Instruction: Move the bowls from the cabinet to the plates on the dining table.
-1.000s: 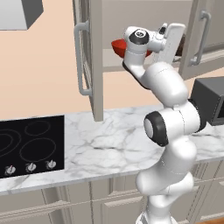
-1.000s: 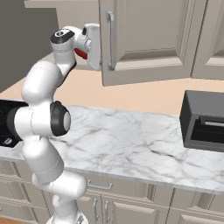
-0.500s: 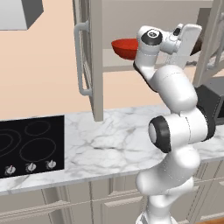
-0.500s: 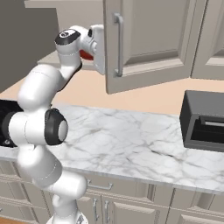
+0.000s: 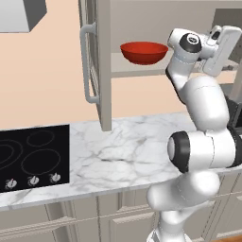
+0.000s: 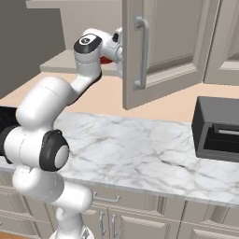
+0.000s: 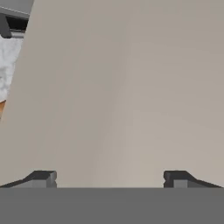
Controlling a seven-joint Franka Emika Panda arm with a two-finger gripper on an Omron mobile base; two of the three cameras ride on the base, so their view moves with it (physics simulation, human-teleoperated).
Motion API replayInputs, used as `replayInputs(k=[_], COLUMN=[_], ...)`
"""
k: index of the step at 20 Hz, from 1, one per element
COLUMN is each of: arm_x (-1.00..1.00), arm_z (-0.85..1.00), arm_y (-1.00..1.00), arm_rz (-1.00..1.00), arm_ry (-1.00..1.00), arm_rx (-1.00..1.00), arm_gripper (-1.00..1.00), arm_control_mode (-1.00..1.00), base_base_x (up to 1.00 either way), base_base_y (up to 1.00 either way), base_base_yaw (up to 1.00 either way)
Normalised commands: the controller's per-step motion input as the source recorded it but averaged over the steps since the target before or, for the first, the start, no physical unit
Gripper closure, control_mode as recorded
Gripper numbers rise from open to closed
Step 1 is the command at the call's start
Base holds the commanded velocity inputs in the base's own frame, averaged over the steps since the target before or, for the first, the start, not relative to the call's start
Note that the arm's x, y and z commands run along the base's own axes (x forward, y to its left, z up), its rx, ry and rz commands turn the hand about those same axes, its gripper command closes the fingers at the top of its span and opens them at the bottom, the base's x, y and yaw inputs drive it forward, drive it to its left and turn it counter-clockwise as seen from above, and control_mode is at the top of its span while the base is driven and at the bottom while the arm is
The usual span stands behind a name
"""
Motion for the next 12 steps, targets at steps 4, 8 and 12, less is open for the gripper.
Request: replayInputs(k=[4,8,12], arm_x=[-0.34,-0.58,-0.41], arm_z=[0.00,0.00,0.00], arm_y=[-0.54,-0.54,-0.39], arm_rz=[0.17,0.16,0.19], arm_ry=[-0.05,-0.10,-0.04], arm_rx=[0.00,0.00,0.00], arm_gripper=[-1.00,-1.00,-1.00], arm_control_mode=[-1.00,-1.00,-1.00], base_base_x=[0.00,0.00,0.00], base_base_y=[0.00,0.00,0.00], base_base_yaw=[0.00,0.00,0.00])
